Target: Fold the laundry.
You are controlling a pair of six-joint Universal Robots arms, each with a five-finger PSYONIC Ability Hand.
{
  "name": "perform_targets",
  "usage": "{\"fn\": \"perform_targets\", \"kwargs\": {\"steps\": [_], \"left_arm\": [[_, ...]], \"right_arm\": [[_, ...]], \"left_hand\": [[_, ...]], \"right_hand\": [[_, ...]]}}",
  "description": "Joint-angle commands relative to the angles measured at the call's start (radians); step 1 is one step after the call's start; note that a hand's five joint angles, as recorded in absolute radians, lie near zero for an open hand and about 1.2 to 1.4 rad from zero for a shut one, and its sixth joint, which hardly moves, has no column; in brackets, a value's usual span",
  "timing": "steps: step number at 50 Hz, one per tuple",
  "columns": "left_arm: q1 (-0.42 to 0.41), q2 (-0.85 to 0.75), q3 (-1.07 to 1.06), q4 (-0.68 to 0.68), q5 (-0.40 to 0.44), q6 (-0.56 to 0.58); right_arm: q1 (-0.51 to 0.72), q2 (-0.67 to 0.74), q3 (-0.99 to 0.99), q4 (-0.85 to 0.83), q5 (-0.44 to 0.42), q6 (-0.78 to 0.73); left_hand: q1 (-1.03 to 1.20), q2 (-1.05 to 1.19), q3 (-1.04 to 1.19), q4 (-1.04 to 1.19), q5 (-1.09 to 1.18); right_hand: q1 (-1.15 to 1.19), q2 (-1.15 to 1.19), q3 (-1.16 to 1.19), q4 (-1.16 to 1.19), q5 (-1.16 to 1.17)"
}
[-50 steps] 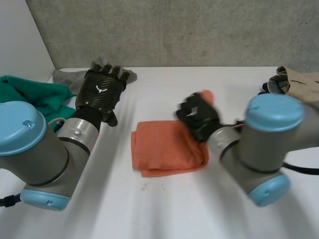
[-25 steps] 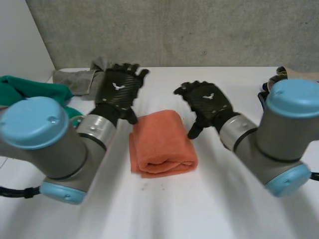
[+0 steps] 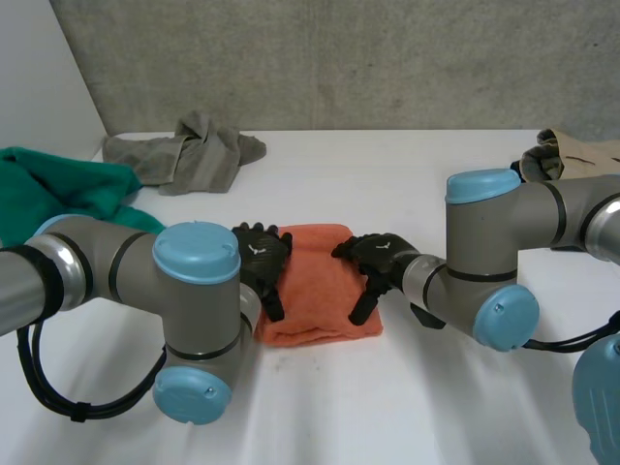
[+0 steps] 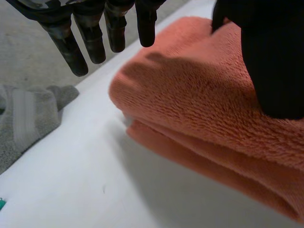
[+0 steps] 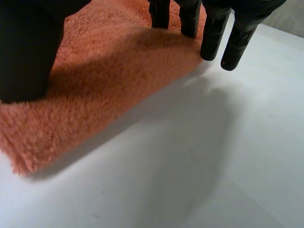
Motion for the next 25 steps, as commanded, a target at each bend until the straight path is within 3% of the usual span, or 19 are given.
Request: {"fn": "perform_targets", "kwargs": {"steps": [1,6,11,17,23,25], "left_arm": [[0.002,0.006,0.003,-0.022,0.074,0.05],[0.013,0.087,0.003,-0.018,0.132,0.044],[0.06,0.243,-0.01,0.001,0.22,0.012],[0.129,0.403,-0.03,-0.007,0.448,-0.083],[0.175,0.474,-0.086,-0.018,0.742,-0.137],[0.175,0.481,-0.093,-0.024,0.784,-0.14]], "right_arm": [[0.012,-0.069,0.012,-0.001,0.017,-0.059],[0.019,-0.173,0.079,-0.046,0.015,-0.059],[0.024,-0.34,0.275,-0.222,0.026,-0.076],[0.061,-0.41,0.473,-0.362,0.027,-0.11],[0.166,-0.376,0.588,-0.486,0.026,-0.193],[0.174,-0.333,0.592,-0.527,0.032,-0.213]], "left_hand": [[0.016,0.008,0.0,0.008,-0.012],[0.007,-0.001,-0.008,0.0,-0.021],[0.001,-0.007,-0.014,-0.006,-0.027],[0.019,0.011,0.003,0.011,-0.009],[0.025,0.017,0.009,0.017,-0.003],[0.025,0.017,0.009,0.017,-0.003]], "right_hand": [[0.026,-0.017,-0.034,-0.057,-0.068],[0.026,-0.017,-0.034,-0.057,-0.068],[0.026,-0.017,-0.034,-0.057,-0.068],[0.026,-0.017,-0.034,-0.057,-0.068],[0.026,-0.017,-0.034,-0.057,-0.068],[0.026,-0.017,-0.034,-0.057,-0.068]]}}
